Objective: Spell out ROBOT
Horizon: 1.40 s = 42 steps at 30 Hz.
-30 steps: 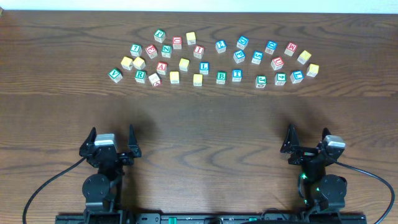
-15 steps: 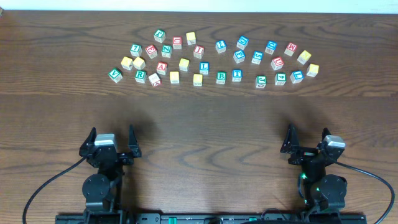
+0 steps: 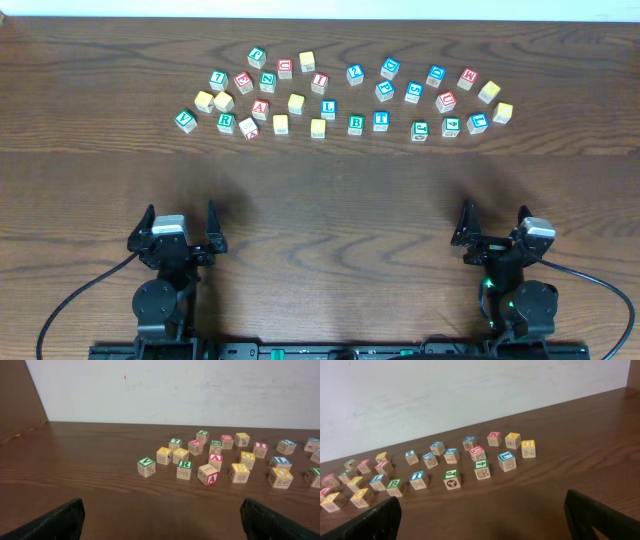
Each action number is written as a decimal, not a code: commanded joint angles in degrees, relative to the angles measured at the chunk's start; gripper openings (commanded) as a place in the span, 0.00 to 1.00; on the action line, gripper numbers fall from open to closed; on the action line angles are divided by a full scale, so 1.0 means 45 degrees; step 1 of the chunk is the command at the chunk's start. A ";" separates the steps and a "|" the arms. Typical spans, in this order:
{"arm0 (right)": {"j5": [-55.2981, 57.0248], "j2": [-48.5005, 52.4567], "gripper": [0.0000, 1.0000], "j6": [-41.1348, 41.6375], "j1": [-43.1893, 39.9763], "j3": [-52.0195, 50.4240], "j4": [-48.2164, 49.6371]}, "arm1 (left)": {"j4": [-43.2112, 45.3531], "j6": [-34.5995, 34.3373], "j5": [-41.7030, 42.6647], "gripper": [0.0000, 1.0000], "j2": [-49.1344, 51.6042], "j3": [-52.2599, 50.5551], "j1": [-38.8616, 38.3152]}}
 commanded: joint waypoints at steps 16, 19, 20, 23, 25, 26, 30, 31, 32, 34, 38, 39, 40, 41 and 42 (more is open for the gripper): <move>0.0015 -0.0063 0.99 -0.0165 -0.0097 -0.0053 0.0015 | -0.0563 0.0083 -0.0180 0.98 -0.0078 -0.0189 0.0044; 0.0015 -0.0063 0.99 -0.0165 -0.0097 -0.0053 0.0015 | -0.0563 0.0083 -0.0180 0.98 -0.0078 -0.0189 0.0044; 0.0015 -0.0063 0.99 -0.0165 -0.0097 -0.0053 0.0015 | -0.0563 0.0083 -0.0180 0.97 -0.0078 -0.0189 0.0044; 0.0015 -0.0063 0.99 -0.0165 -0.0097 -0.0053 0.0010 | -0.0563 0.0083 -0.0180 0.97 -0.0078 -0.0189 0.0044; 0.0015 -0.0063 0.99 -0.0165 -0.0097 -0.0053 0.0010 | -0.0563 0.0083 -0.0180 0.97 -0.0078 -0.0189 0.0044; 0.0015 -0.0063 0.99 -0.0165 -0.0097 -0.0053 0.0010 | -0.0563 0.0083 -0.0180 0.98 -0.0078 -0.0189 0.0044; 0.0010 -0.0063 0.99 -0.0165 -0.0097 -0.0053 0.0010 | -0.0554 0.0078 -0.0180 0.98 -0.0078 -0.0189 0.0044; 0.0015 -0.0063 0.99 -0.0165 -0.0097 -0.0053 0.0010 | -0.0554 0.0083 -0.0180 0.98 -0.0078 -0.0189 0.0044; 0.0015 -0.0063 0.99 -0.0165 -0.0097 -0.0053 0.0010 | -0.0554 0.0078 -0.0180 0.98 -0.0078 -0.0170 0.0044; 0.0015 -0.0063 0.99 -0.0165 -0.0097 -0.0053 0.0019 | -0.0559 0.0078 -0.0180 0.98 -0.0078 -0.0058 0.0044; 0.0015 -0.0063 0.99 -0.0165 -0.0097 -0.0053 0.0019 | -0.0563 0.0078 -0.0185 0.97 0.0010 0.0374 0.0044; 0.0015 -0.0063 0.99 -0.0165 -0.0097 -0.0053 0.0015 | -0.0563 0.0078 -0.0185 0.98 0.0097 0.0466 0.0044; 0.0015 -0.0063 0.99 -0.0165 -0.0097 -0.0053 0.0015 | -0.0568 0.0068 -0.0180 0.97 0.0233 0.0568 0.0044; 0.0015 -0.0063 0.99 -0.0165 -0.0097 -0.0053 0.0010 | -0.0563 0.0044 -0.0180 0.98 0.0374 0.0651 0.0044; 0.0015 -0.0063 0.99 -0.0165 -0.0097 -0.0053 0.0010 | -0.0573 0.0029 -0.0180 0.98 0.0559 0.0767 0.0044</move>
